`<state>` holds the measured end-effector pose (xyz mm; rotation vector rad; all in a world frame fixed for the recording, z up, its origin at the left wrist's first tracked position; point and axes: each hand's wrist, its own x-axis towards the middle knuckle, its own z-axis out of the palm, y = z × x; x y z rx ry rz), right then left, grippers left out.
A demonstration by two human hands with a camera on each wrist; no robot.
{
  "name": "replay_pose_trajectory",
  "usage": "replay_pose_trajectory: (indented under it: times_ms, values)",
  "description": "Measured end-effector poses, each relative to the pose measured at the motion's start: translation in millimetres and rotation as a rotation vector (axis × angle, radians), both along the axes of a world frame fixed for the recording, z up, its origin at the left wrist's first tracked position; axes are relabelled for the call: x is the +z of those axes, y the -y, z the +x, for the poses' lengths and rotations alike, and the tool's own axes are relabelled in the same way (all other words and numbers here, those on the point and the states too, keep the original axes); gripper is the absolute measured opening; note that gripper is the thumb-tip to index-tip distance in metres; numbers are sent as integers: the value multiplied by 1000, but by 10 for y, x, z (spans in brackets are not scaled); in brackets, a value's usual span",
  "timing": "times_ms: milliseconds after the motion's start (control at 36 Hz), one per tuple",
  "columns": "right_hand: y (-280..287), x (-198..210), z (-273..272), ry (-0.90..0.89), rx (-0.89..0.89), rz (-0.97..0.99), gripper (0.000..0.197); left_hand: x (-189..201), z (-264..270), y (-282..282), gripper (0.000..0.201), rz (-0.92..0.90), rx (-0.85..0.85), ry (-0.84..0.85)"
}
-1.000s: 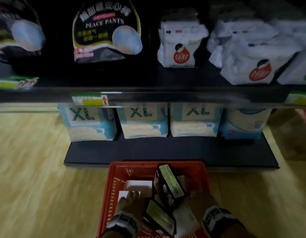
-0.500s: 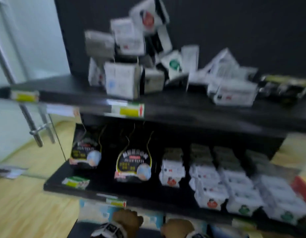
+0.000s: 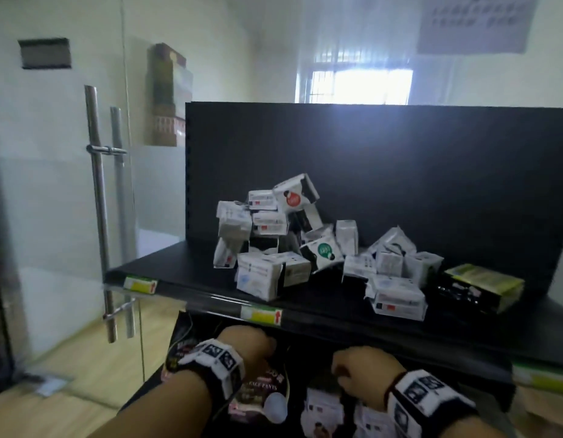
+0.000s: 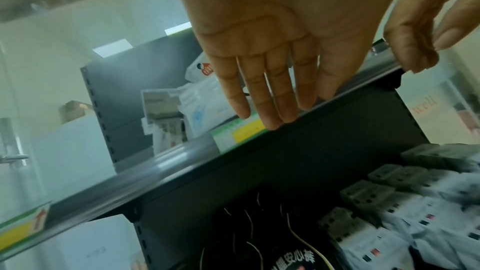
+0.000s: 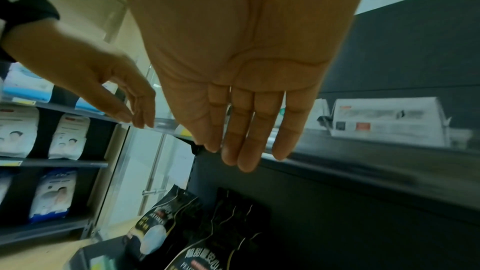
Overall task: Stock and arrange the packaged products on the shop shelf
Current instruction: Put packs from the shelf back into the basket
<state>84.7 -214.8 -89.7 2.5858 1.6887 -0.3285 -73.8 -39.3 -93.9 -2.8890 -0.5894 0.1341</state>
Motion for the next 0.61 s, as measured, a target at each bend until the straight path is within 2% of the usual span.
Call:
replay_pose_trajectory:
  times_ms: [222, 361, 611]
  values:
    - [-60, 228, 190, -5, -21, 47, 22, 217, -160, -396, 27, -40, 63, 127]
    - [-207, 367, 186, 80, -46, 107, 26, 383, -120, -696, 26, -59, 58, 195]
    - [-581, 800, 419, 153, -130, 280, 27, 1096, 325, -1148, 24, -21, -67, 321]
